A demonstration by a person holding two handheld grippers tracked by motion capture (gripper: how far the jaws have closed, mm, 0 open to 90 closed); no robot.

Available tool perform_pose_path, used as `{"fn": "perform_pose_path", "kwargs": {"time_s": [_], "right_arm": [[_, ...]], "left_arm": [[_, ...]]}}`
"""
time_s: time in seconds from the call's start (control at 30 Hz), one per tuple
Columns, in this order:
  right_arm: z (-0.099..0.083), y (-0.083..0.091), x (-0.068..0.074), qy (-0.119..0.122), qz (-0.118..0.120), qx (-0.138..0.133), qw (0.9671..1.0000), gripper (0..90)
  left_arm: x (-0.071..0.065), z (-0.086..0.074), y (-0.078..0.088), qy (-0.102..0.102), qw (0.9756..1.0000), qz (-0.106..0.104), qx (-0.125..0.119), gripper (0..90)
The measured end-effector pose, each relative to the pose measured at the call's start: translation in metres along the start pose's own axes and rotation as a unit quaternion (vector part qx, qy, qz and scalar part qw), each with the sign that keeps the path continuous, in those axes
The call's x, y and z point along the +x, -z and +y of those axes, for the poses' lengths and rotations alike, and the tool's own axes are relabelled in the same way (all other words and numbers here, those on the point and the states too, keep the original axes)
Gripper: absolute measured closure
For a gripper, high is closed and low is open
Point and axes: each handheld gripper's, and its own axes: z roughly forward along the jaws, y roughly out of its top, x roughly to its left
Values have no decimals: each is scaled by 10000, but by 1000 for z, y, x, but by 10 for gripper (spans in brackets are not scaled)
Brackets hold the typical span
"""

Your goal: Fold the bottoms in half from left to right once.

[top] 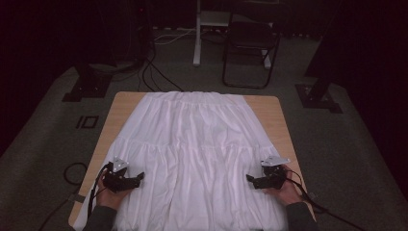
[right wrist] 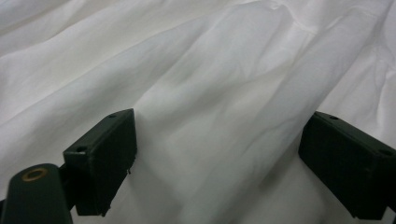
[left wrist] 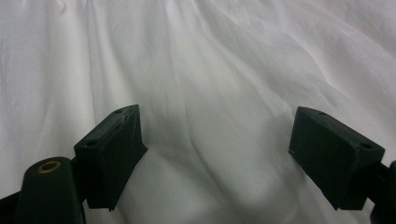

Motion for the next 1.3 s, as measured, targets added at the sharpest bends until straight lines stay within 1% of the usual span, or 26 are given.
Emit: {"fn": "perform_pose_path", "kwargs": {"time_s": [0.33,0.37,0.4,0.43,0.47,0.5,0.53,0.57,0.6,0.63,0.7,0.73,0.77,0.8,0.83,0.87,0.9,0.93,0.97,1.0,1.03,1.07,1.13,1.2,1.23,1.3], "right_arm": [[0,0,0,6,10,-2,10000,108],[0,0,0,1,10,-6,10000,112],[0,0,0,1,10,-6,10000,112],[0,0,-1,-23,-1,-21,10000,124],[0,0,-1,-22,1,-25,10000,124],[0,0,-1,-21,2,-25,10000,124],[0,0,-1,-22,2,-24,10000,124],[0,0,-1,-22,2,-25,10000,124],[0,0,-1,-23,2,-25,10000,124],[0,0,-1,-22,3,-25,10000,124],[0,0,-1,-20,1,-25,10000,124],[0,0,-1,-23,3,-25,10000,124],[0,0,-1,-21,1,-25,10000,124],[0,0,-1,-22,2,-25,10000,124],[0,0,-1,-22,2,-25,10000,124],[0,0,-1,-23,3,-25,10000,124],[0,0,-1,-23,3,-26,10000,124],[0,0,-1,-23,3,-26,10000,124],[0,0,-1,-21,2,-25,10000,124],[0,0,-1,-21,2,-25,10000,124],[0,0,-1,-21,2,-25,10000,124],[0,0,-1,-23,3,-25,10000,124],[0,0,-1,-24,4,-26,10000,124],[0,0,-1,-23,4,-27,10000,124],[0,0,-1,-23,3,-24,10000,124],[0,0,-1,-27,6,-25,10000,124]], "left_arm": [[0,0,0,60,10000,43,-26,184],[0,0,1,87,9999,67,-58,237],[0,-1,2,94,9999,72,-59,237],[0,-1,3,108,9999,55,-52,288],[3,0,7,79,9999,-124,-13,348],[3,0,7,79,9999,-124,-13,367],[5,-1,9,103,9997,-203,-36,364],[9,-1,16,149,9996,-217,-119,359],[9,-1,16,149,9996,-217,-119,358],[11,-1,21,172,9994,-203,-202,346],[19,-3,32,215,9992,-64,-338,331],[23,-5,36,297,9988,-31,-382,323],[29,-7,41,377,9984,84,-402,302],[40,-13,48,579,9970,303,-405,260],[40,-13,48,579,9970,303,-405,223],[50,-17,53,748,9953,494,-355,141],[50,-17,53,748,9953,494,-355,139],[57,-22,55,815,9950,499,-300,139],[62,-25,56,911,9939,550,-288,138],[67,-29,56,1031,9930,507,-275,138],[70,-32,55,1136,9924,390,-250,138],[73,-35,52,1209,9916,437,-159,137],[72,-37,52,1192,9920,391,-107,138],[68,-40,50,1087,9931,440,49,138],[67,-41,49,1067,9934,405,111,138],[63,-42,49,965,9941,458,189,138]]}}
